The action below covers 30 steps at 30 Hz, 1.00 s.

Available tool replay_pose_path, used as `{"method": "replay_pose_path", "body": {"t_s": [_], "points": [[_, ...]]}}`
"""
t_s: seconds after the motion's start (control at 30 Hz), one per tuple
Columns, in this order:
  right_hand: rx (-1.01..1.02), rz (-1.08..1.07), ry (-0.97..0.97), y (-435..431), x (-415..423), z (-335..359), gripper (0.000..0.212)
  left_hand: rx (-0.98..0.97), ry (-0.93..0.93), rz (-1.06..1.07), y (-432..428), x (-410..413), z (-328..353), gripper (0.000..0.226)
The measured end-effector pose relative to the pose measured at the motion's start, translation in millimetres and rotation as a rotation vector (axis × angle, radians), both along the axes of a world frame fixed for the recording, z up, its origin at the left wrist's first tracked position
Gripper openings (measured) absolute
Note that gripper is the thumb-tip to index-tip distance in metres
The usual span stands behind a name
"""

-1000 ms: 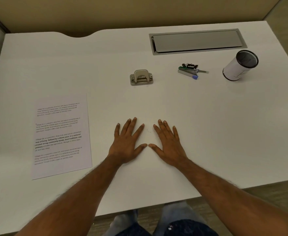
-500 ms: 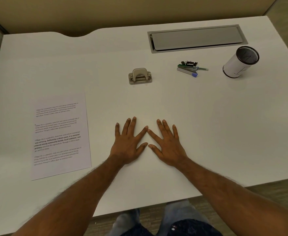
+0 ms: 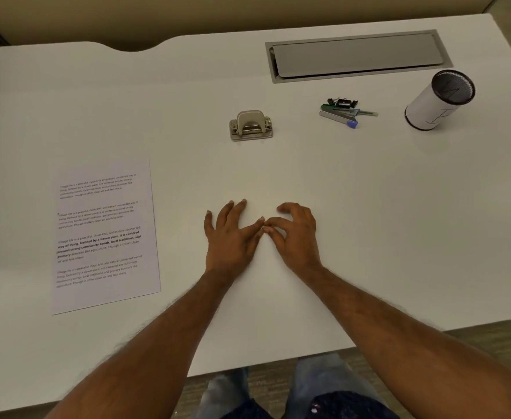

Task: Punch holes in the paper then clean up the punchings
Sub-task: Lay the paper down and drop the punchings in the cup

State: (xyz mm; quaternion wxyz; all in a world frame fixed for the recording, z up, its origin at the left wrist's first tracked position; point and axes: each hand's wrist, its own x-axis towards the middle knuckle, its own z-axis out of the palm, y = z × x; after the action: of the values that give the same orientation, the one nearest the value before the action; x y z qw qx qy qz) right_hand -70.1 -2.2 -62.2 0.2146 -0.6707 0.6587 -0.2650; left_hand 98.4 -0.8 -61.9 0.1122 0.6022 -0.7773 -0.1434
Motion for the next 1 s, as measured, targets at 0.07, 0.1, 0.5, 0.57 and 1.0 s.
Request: {"method": "replay_pose_path", "body": {"t_s": [0.07, 0.1, 0.5, 0.57, 1.0], "points": [[-0.001, -0.002, 0.014, -4.4, 2.5, 1.4, 0.008, -0.020, 0.018, 0.034, 1.5, -2.7, -2.0, 0.035], [-0.007, 0.002, 0.022, -6.1, 3.4, 2.5, 0.008, -0.026, 0.029, 0.049, 1.6, -3.7, -2.6, 0.033], [0.105, 0.051, 0.113, -14.9, 0.4, 7.7, 0.008, -0.009, 0.176, 0.149, -0.7, -5.4, 0.0, 0.022], [0.117, -0.003, -0.019, -16.1, -10.1, 12.1, 0.007, 0.007, 0.197, 0.176, -2.0, -5.7, 1.2, 0.023], [0.193, -0.059, -0.302, -21.8, -63.8, 35.6, 0.007, -0.031, 0.273, 0.271, -16.1, -21.3, 6.0, 0.013]]}}
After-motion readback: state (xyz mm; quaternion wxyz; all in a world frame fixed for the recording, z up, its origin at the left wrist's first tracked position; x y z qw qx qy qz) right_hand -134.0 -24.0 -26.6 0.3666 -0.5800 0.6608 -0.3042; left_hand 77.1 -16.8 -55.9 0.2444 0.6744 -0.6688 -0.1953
